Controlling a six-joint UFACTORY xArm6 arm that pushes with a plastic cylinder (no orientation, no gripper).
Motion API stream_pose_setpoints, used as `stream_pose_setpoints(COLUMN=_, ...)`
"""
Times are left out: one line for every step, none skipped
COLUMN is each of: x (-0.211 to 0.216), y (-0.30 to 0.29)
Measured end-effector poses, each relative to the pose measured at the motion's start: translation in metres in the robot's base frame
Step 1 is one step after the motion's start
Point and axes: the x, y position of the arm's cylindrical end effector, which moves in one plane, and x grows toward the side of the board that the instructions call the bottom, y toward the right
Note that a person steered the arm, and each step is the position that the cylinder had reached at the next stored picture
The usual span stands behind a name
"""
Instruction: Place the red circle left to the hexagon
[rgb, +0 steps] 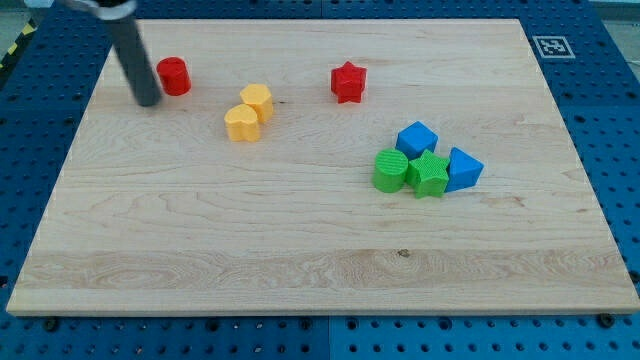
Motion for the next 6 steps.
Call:
stream_pose_setpoints(x=-0.021, y=0.015)
stream_pose_setpoints(x=-0.022, y=0.035)
stream_pose_setpoints(x=-0.037, y=0.035)
stream_pose_setpoints(x=-0.053, y=0.029)
stream_pose_setpoints(x=-0.080, y=0.032)
stream_pose_setpoints(x=-0.090, y=0.065)
